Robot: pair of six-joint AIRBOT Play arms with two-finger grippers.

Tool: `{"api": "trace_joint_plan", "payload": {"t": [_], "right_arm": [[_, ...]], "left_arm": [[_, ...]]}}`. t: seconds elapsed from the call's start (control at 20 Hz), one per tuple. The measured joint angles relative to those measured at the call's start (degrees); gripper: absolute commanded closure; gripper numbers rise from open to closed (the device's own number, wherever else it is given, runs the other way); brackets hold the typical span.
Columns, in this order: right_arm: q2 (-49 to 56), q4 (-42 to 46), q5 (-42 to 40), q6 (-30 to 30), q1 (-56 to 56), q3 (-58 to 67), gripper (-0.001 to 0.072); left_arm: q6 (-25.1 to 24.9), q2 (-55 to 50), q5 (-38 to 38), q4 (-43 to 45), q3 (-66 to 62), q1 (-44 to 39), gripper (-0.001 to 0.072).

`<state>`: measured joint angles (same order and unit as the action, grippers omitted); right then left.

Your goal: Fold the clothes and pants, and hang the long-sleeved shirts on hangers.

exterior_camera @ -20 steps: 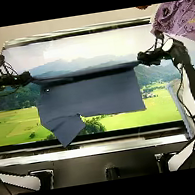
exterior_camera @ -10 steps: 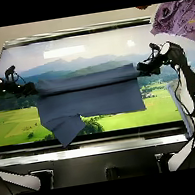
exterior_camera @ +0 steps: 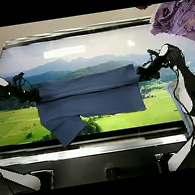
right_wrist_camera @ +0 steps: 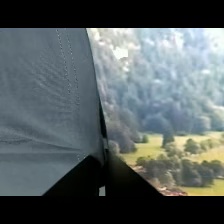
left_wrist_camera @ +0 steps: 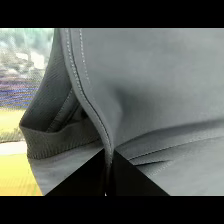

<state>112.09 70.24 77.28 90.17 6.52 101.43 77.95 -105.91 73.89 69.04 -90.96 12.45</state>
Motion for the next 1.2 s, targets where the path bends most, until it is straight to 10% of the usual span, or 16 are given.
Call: {"api": "trace_joint_plan", "payload": {"t": [0.15, 0.4, 0.8, 1.2], "right_arm": [[1.0, -2.1, 1.9, -0.8, 0.0, 0.0, 0.0637], [1.4, -3.4, 5.1, -1.2, 0.0, 0.0, 0.0302], [-9.0, -4.7, 8.9, -5.5, 5.0, -1.7, 0.0295], [-23.4, -15.9, 5.8, -13.0, 14.7, -26.0, 0.0297]], "left_arm": [[0.0, -0.5, 0.7, 0.1, 0.0, 0.0, 0.0684], [0.3, -0.6, 1.2, 0.2, -0.5, 0.0, 0.0158], [1.8, 10.8, 5.3, -0.5, 1.8, 6.9, 0.0158], [0.7, 43.6, -0.7, -10.6, 44.6, 18.0, 0.0159]]}}
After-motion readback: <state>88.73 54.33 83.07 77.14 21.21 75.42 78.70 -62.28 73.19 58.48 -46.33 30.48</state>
